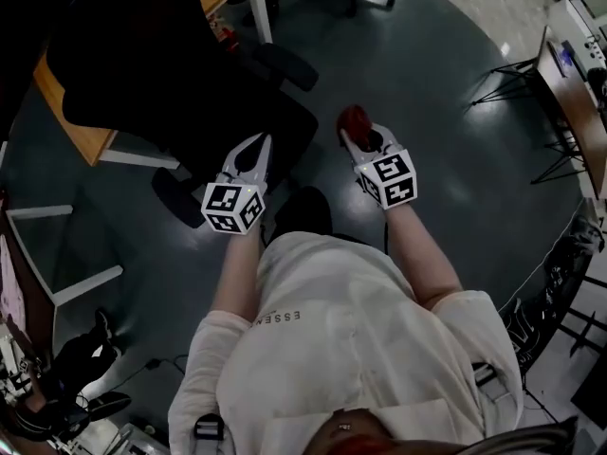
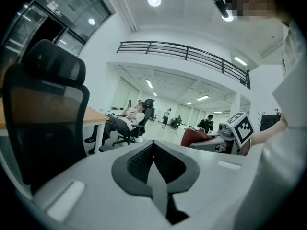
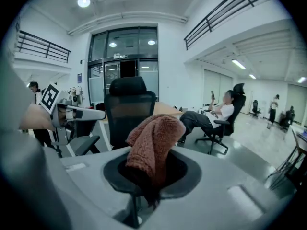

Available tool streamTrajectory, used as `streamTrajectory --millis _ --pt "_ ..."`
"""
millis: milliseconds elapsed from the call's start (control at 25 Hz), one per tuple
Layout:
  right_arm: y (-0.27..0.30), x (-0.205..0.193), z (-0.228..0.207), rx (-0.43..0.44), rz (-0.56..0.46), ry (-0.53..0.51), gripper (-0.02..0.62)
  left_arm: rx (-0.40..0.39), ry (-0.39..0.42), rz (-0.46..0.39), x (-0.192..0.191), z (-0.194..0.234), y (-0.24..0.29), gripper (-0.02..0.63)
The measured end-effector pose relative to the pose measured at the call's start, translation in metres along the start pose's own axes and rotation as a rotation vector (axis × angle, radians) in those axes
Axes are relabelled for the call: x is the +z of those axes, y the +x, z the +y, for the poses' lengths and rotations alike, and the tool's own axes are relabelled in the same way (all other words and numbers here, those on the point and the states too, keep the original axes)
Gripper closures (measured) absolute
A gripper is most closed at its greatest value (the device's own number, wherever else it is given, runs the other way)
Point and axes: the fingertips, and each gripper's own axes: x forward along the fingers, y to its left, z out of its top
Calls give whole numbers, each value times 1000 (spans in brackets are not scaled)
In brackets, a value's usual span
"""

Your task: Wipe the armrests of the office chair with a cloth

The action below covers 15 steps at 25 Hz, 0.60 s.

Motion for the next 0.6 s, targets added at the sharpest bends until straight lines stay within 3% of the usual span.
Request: streamTrajectory --millis 320,600 --pt "11 -13 -81 -55 21 88 541 -73 9 120 -31 -15 95 589" --pt "70 -13 -154 5 111 63 541 18 -42 119 -23 36 177 589"
